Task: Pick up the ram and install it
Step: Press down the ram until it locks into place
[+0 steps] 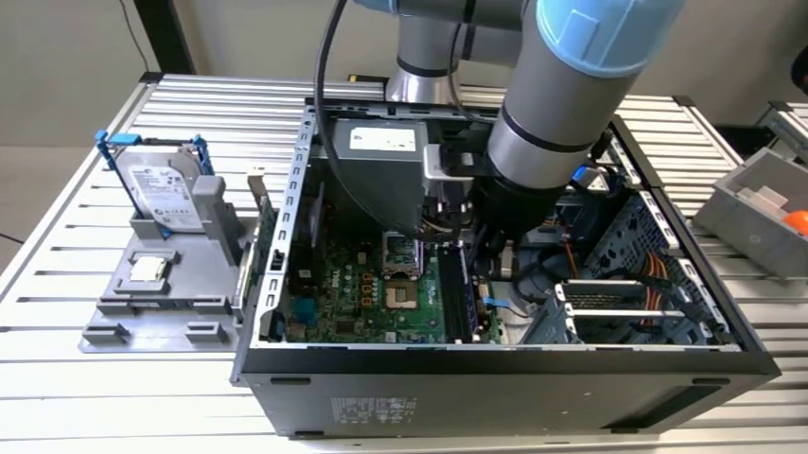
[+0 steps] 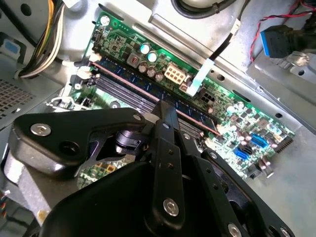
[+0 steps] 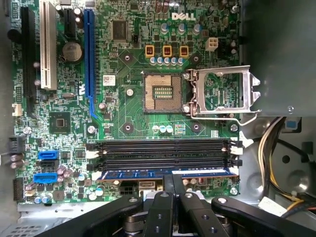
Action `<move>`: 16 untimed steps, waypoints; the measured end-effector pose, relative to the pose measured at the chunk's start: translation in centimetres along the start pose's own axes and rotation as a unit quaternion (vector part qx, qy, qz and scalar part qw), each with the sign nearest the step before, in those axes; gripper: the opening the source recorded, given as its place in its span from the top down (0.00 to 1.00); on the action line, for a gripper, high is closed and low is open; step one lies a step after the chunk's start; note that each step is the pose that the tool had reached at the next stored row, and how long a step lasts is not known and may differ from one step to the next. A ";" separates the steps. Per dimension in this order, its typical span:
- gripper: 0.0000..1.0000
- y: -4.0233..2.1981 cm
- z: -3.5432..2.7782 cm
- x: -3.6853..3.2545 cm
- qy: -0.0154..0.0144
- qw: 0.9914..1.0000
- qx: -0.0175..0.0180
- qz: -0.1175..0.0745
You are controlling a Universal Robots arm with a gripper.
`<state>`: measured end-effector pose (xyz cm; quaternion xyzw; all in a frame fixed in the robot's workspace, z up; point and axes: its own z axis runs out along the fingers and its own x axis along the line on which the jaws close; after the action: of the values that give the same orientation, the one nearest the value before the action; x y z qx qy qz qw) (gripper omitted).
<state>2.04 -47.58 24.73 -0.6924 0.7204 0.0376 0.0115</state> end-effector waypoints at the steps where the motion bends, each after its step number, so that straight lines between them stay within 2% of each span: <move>1: 1.00 0.01 -0.25 -0.02 0.000 1.000 0.000 0.000; 4: 1.00 0.04 -0.92 -0.06 0.000 1.000 0.000 0.000; 16: 1.00 0.11 -2.74 -0.19 0.000 1.000 0.000 0.000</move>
<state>2.04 -47.58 27.48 -0.6924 0.7204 0.0376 0.0115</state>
